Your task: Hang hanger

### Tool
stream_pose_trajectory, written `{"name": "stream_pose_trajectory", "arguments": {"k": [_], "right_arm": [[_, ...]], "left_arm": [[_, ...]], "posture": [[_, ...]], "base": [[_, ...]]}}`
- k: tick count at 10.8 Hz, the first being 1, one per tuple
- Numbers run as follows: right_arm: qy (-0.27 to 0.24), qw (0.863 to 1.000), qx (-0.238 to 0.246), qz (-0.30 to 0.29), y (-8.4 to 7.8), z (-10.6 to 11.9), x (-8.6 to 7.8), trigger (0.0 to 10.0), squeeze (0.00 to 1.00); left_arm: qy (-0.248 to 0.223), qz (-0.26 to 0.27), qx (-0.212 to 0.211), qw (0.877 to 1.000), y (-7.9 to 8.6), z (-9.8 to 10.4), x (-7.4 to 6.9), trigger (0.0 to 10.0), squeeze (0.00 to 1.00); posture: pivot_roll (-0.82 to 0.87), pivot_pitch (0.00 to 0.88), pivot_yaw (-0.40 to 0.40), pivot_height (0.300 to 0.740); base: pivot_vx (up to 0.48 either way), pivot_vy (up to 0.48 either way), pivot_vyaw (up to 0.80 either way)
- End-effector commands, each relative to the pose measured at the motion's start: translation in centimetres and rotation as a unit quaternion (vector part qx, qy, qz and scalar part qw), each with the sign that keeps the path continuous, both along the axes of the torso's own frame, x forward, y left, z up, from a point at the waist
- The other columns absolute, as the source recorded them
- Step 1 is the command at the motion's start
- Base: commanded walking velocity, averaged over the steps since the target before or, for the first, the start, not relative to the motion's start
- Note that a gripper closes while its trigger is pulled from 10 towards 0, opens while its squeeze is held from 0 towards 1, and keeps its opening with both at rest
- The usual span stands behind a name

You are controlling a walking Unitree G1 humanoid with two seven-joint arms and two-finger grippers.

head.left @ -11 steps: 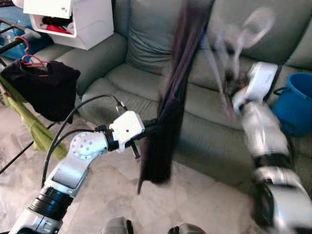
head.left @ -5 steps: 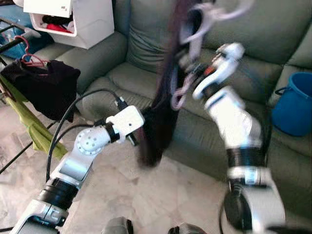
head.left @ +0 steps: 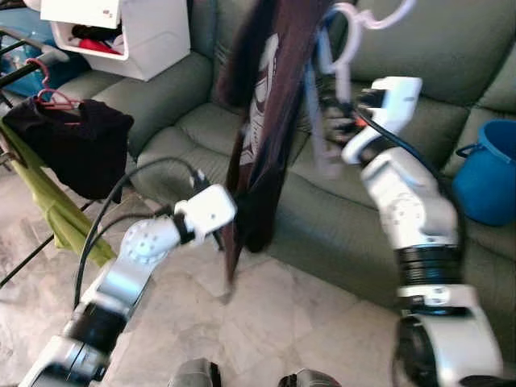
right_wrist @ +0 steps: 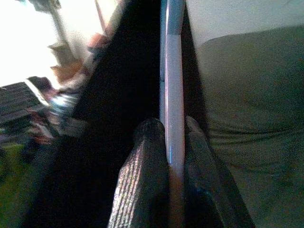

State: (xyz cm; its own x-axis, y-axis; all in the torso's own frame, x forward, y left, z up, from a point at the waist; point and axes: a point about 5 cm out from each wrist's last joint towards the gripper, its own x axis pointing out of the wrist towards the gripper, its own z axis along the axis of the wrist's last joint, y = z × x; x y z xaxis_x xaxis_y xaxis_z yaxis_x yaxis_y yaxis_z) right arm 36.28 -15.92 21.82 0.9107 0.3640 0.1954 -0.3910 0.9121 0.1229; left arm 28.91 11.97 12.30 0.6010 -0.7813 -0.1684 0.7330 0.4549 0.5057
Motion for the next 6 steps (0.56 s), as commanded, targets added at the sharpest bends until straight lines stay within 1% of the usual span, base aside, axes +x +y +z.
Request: {"name": "stream_pose_trajectory", "arguments": {"k": [1,2,3,4,5,6], "right_arm": [[-0.052,0.998,-0.017,-0.010,-0.4,1.9,0.1,10.0,0.00],[-0.051,0.998,-0.047,-0.004,-0.3,1.2,-0.2,10.0,0.00],[-0.044,0.995,-0.085,0.027,0.7,-0.6,-1.2,10.0,0.00],[-0.053,0.992,-0.112,0.032,1.1,-1.3,-1.8,10.0,0.00],[-0.057,0.992,-0.108,0.043,1.6,-1.8,-2.4,10.0,0.00],[-0.065,0.989,-0.120,0.059,2.5,-2.5,-3.0,10.0,0.00]], "left_arm": [[0.024,-0.017,0.011,0.999,-0.1,-0.6,-0.6,10.0,0.00],[0.031,-0.025,0.015,0.999,-0.2,-0.9,-0.8,10.0,0.15],[0.047,-0.031,0.007,0.998,-0.5,-1.0,-0.7,10.0,1.00],[0.056,-0.034,0.004,0.998,-0.6,-1.1,-0.8,10.0,1.00],[0.057,-0.038,0.006,0.998,-0.7,-1.2,-0.8,10.0,1.00],[0.067,-0.043,0.004,0.997,-0.9,-1.3,-0.8,10.0,1.00]], "posture": [[-0.09,0.000,-0.032,0.740],[-0.09,0.000,-0.032,0.740],[-0.09,0.000,-0.034,0.740],[-0.09,0.000,-0.032,0.740],[-0.09,0.000,-0.030,0.740],[-0.09,0.000,-0.025,0.740]], "base": [[0.000,0.000,0.00],[0.000,0.000,0.00],[0.000,0.000,0.00],[0.000,0.000,0.00],[0.000,0.000,0.00],[0.000,0.000,0.00]]}}
